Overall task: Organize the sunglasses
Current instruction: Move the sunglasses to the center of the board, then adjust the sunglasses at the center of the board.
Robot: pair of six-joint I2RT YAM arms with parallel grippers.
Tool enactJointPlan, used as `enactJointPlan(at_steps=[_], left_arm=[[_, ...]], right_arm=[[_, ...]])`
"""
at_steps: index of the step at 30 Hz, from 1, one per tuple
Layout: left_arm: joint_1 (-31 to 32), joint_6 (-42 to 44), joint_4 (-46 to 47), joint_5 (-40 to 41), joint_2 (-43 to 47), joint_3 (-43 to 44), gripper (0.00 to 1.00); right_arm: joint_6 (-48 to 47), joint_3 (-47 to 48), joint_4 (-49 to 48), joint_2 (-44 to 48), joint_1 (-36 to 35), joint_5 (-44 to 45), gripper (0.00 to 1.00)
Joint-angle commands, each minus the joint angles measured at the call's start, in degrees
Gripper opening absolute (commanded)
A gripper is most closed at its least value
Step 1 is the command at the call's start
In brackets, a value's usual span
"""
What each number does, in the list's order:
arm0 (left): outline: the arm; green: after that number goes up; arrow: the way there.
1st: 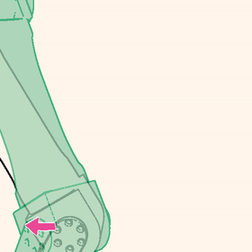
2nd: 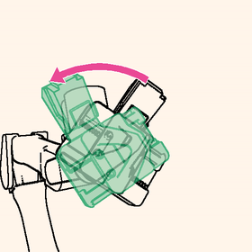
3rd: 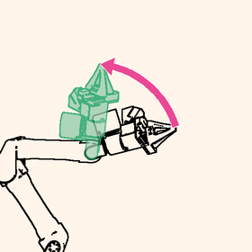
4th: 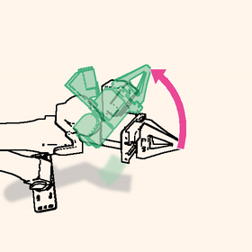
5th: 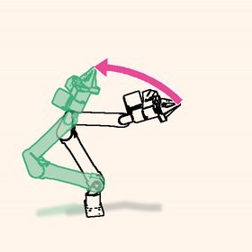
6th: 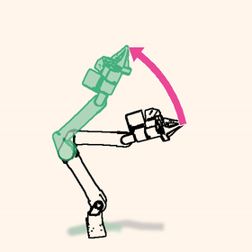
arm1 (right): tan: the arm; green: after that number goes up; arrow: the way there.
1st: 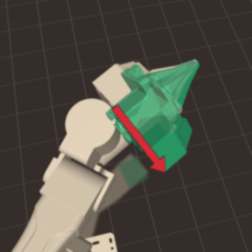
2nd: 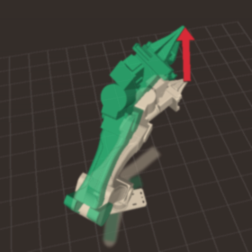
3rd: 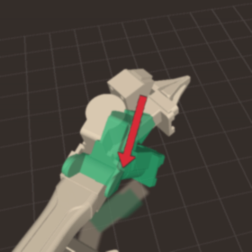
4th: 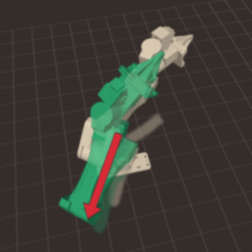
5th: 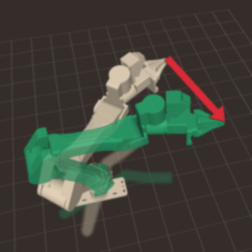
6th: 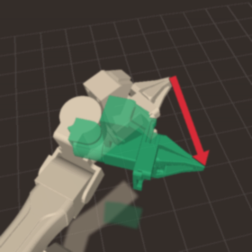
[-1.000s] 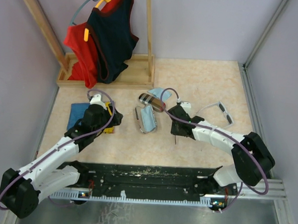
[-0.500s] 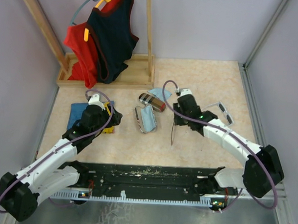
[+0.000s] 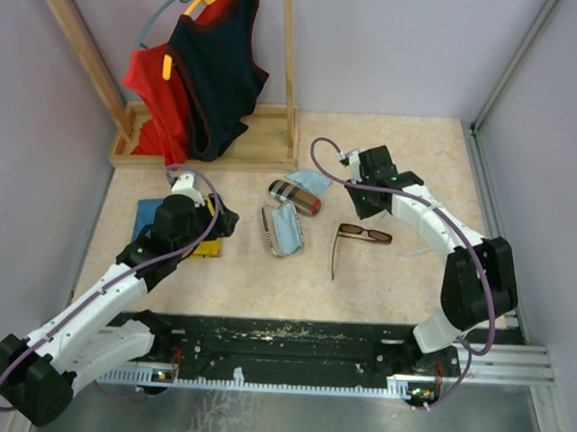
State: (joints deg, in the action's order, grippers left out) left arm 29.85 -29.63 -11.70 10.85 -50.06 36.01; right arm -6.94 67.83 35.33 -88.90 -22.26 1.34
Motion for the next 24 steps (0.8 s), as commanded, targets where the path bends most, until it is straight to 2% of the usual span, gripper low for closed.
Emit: enactJointPlan(at_steps=[1, 15, 24], left_arm=[[-0.2, 1.4, -1.6, -0.4, 1.8, 1.2, 0.72], [-0.2, 3.0, -2.6, -1.3, 1.9, 2.1, 0.72], [-0.2, 2.4, -2.0, -2.1, 1.7, 1.5, 0.72]], right_arm=[[-8.2, 3.9, 3.7, -2.7, 0.9, -0.6, 0.28], [-8.0, 1.3, 3.8, -7.3, 0.9, 0.6, 0.42], [-8.0, 1.1, 4.3, -8.9, 0.9, 1.7, 0.44]])
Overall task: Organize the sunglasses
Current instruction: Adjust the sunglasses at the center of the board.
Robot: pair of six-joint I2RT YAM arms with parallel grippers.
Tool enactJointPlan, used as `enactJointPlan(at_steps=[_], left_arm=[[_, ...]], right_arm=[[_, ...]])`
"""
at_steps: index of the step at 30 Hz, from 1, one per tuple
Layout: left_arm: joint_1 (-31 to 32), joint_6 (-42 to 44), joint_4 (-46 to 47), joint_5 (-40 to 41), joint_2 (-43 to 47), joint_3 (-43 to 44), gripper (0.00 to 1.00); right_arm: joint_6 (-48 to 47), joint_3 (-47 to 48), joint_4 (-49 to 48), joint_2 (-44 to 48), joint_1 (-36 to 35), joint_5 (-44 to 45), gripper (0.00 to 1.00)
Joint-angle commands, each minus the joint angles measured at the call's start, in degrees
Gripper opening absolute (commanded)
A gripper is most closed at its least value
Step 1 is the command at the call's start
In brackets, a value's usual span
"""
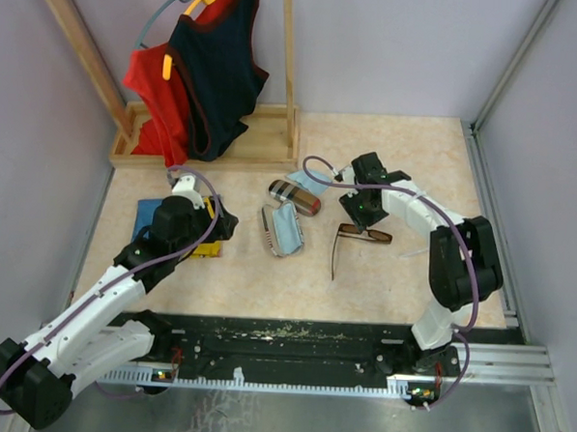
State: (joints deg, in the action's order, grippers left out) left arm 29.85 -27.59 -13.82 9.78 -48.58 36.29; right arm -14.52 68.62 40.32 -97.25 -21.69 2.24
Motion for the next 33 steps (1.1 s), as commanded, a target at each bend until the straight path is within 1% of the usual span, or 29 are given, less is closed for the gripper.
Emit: enactJointPlan(at_steps=[1, 10, 15, 30, 31, 33], left_arm=[[-0.1, 0.4, 0.2, -1.0, 0.1, 1.3, 0.72], [-0.2, 0.7, 0.2, -1.0, -0.1, 1.4, 0.72], [-0.2, 0.8, 0.1, -1.0, -0.1, 1.6, 0.72], [-0.2, 0.7, 0.6, -1.4, -0.8, 1.6, 0.72], [-0.2, 0.6, 0.7, -1.5, -0.8, 1.5, 0.72], [-0.2, 0.5, 0.9, -1.6, -1.0, 1.4, 0.72]], right_arm=[[-0.3, 0.3, -0.7, -0.7, 0.3, 0.9, 0.44], [-0.2, 0.4, -0.6, -2.0, 0.3, 0.9, 0.42], [0.0, 0.4, -0.9, -2.4, 0.3, 1.1, 0.39], [1.0, 0.2, -1.5, -2.6, 0.3, -0.8, 0.21], [1.3, -0.1, -1.3, -2.2, 0.3, -1.3, 0.17], [1.6, -0.2, -0.9, -1.8, 0.3, -1.5, 0.14]])
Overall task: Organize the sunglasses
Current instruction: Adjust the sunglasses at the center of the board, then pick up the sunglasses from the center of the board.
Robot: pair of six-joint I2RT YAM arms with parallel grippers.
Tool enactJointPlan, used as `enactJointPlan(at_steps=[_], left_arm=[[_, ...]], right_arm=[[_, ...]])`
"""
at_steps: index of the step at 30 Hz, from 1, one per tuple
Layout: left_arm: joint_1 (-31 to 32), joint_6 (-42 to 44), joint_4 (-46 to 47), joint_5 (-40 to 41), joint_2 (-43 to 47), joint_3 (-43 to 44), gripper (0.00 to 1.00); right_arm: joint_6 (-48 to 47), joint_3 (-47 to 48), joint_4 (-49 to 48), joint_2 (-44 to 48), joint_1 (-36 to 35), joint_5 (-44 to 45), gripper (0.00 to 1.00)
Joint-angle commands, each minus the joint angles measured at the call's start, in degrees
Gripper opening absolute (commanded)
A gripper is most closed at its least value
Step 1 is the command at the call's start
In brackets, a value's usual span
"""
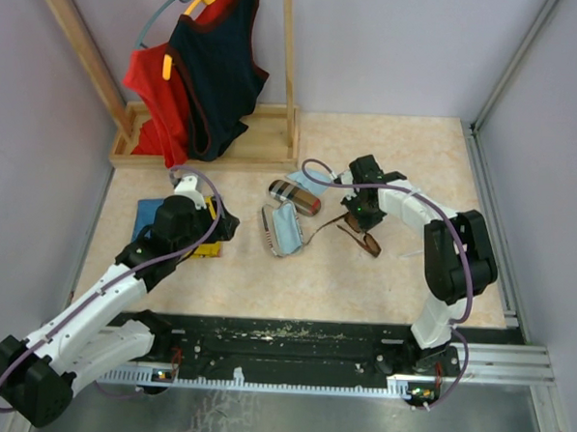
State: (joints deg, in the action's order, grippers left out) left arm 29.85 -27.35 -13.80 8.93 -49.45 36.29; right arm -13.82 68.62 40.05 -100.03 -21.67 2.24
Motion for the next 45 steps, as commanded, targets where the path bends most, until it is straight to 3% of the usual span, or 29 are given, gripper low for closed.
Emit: enactJointPlan(at_steps=[1, 11, 19, 45], left_arm=[[-0.2, 0.3, 0.9, -0.8, -0.2, 1.4, 0.72], [-0.2, 0.6, 1.6, -2.0, -1.2, 1.7, 0.72], [-0.2, 0.6, 2.0, -2.6, -1.8, 1.8, 0.72], [-0.2, -0.1, 2.3, -4.0, -1.6, 1.7, 0.72]], right_arm=[[1.1, -0.4, -0.4, 1.2, 0.3, -1.7, 0.13], [4.4, -3.1, 1.4, 3.6, 0.3, 0.0, 0.09], [5.3, -4.1, 0.7, 4.6, 0.3, -0.8, 0.22], [4.9, -2.9, 1.0, 6.6, 0.3, -0.1, 0.27]])
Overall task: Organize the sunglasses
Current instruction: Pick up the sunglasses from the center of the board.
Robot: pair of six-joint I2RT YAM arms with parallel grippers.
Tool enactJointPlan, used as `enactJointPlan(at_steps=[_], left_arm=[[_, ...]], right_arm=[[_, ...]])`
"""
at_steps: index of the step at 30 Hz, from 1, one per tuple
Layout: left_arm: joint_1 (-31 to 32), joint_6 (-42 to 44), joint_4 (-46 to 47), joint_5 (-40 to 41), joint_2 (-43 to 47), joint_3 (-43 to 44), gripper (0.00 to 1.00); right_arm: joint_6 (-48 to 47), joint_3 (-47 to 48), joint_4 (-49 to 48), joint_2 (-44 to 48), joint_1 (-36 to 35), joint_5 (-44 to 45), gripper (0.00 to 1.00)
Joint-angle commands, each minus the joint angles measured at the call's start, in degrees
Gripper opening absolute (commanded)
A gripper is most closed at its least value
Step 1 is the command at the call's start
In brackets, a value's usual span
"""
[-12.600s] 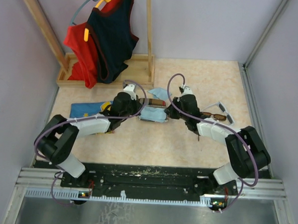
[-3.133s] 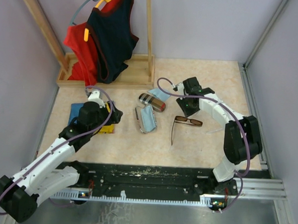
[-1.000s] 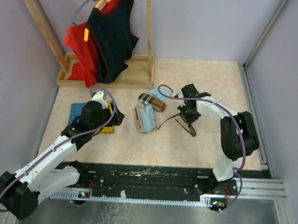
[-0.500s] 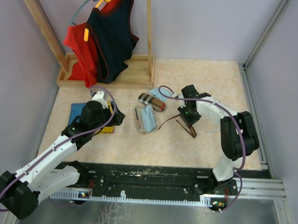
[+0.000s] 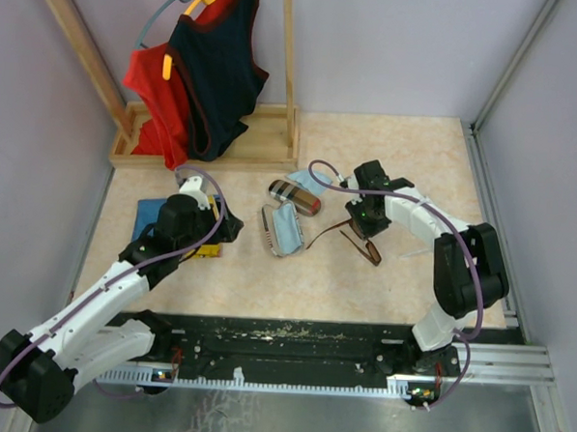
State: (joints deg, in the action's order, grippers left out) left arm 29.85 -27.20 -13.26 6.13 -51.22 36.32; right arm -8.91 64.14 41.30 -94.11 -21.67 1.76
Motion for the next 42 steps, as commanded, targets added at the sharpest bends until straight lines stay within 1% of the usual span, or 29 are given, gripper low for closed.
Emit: enactJointPlan(at_steps=[1, 11, 17, 19, 26, 38, 42], left_arm=[[-0.1, -0.3, 1.7, -1.1, 0.1, 1.7, 0.72], [-0.2, -0.2, 1.3, -1.1, 0.0, 2.3, 0.72], [-0.2, -1.2, 0.8, -0.2, 1.3, 1.2, 0.72], [-0.2, -1.4, 0.8, -0.4, 1.5, 0.9, 0.72], [-0.2, -1.3, 0.7, -0.7, 1.7, 1.0, 0.72], [-0.2, -1.3, 0.9, -0.7, 1.3, 1.2, 0.72], [-0.2, -1.0, 0.9, -0.6, 1.1, 1.4, 0.72]], right_arm=[[0.0, 1.5, -0.3, 0.4, 0.3, 0.3, 0.27], [0.0, 0.8, -0.9, -0.1, 0.3, -0.1, 0.26], [-0.1, 1.1, -0.5, 0.0, 0.3, -0.3, 0.26], [-0.1, 1.0, -0.5, -1.8, 0.3, -0.5, 0.26], [0.0, 0.4, -0.3, -1.8, 0.3, -0.6, 0.27], [0.2, 0.5, -0.5, -2.5, 0.3, -0.1, 0.21], [0.2, 0.5, -0.3, -2.6, 0.3, -0.1, 0.21]])
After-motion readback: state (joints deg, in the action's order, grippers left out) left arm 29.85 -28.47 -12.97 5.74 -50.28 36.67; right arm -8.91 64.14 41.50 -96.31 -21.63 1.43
